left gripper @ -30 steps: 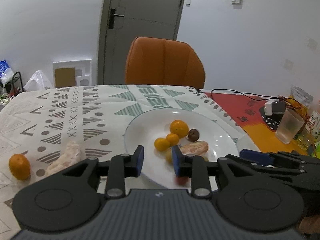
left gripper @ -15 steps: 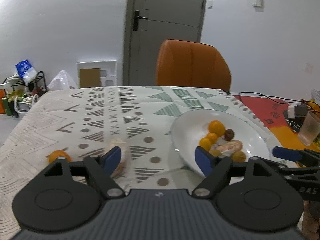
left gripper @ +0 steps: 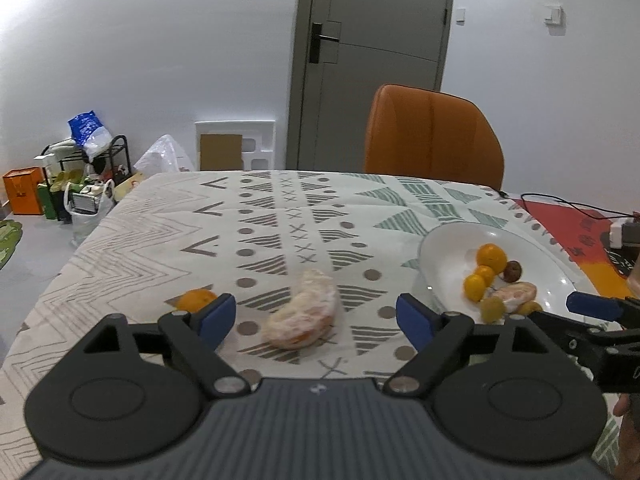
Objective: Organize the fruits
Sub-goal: 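Withdraw both open tools from the bowl toward the orange and pomelo segment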
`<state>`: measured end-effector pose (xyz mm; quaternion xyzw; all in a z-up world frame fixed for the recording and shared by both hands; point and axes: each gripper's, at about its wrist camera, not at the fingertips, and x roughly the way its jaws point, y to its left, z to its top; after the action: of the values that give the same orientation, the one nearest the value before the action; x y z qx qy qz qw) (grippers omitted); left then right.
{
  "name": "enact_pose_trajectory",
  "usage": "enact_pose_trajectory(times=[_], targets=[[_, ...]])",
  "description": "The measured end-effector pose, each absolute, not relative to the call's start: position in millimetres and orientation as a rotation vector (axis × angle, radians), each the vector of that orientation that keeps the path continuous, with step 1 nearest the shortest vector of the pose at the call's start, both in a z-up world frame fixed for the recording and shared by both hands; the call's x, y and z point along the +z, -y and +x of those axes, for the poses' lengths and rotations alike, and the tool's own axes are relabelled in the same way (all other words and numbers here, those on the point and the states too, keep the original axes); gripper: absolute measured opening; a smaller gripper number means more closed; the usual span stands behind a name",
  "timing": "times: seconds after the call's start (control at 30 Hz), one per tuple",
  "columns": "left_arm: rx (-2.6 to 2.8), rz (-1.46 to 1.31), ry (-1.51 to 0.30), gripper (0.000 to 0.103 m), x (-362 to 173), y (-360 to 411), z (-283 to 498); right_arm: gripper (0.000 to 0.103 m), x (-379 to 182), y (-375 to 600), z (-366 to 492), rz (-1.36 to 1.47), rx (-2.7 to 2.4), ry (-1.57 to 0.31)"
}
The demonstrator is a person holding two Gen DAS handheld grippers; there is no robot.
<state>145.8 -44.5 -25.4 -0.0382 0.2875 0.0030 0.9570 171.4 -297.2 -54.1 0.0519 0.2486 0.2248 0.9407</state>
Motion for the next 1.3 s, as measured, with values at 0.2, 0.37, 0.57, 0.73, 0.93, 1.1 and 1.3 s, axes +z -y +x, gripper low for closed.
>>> enact_pose_trajectory(times=[0.2,0.37,0.57,0.73,0.93,1.1,1.3], targets=[[0.027,-0.087,-0.589,0.086,-28.7,29.7,144.0,0.103,-51.7,283.2,173.5,0.092,0.495,-0.507],[0.046,-0.106,-0.585,0.086,-29.8,16.8,142.6,0.103,-48.6,271.0,174.9,0.073,0.519,-0.507],[0.063,-0.124,-0.586,0.086,-31.8,4.4,142.7,0.103,-46.6,256.0,177.3,0.051,0.554,-0.506],[0.079,-0.141,-0.584,0.085,-35.1,-6.4,143.7,0.103,-46.2,243.5,179.3,0.035,0.575,-0.508],[0.084,-0.161,-0.590,0.083,-41.1,-18.3,146.5,0.103,-46.6,230.9,183.4,0.014,0.589,-0.513],[0.083,-0.178,-0.590,0.081,-46.6,-24.4,149.2,0.103,-46.8,223.9,186.4,0.003,0.594,-0.514],[0.074,-0.190,-0.601,0.075,-54.1,-28.9,154.4,0.103,-48.0,211.3,187.9,-0.026,0.607,-0.519]])
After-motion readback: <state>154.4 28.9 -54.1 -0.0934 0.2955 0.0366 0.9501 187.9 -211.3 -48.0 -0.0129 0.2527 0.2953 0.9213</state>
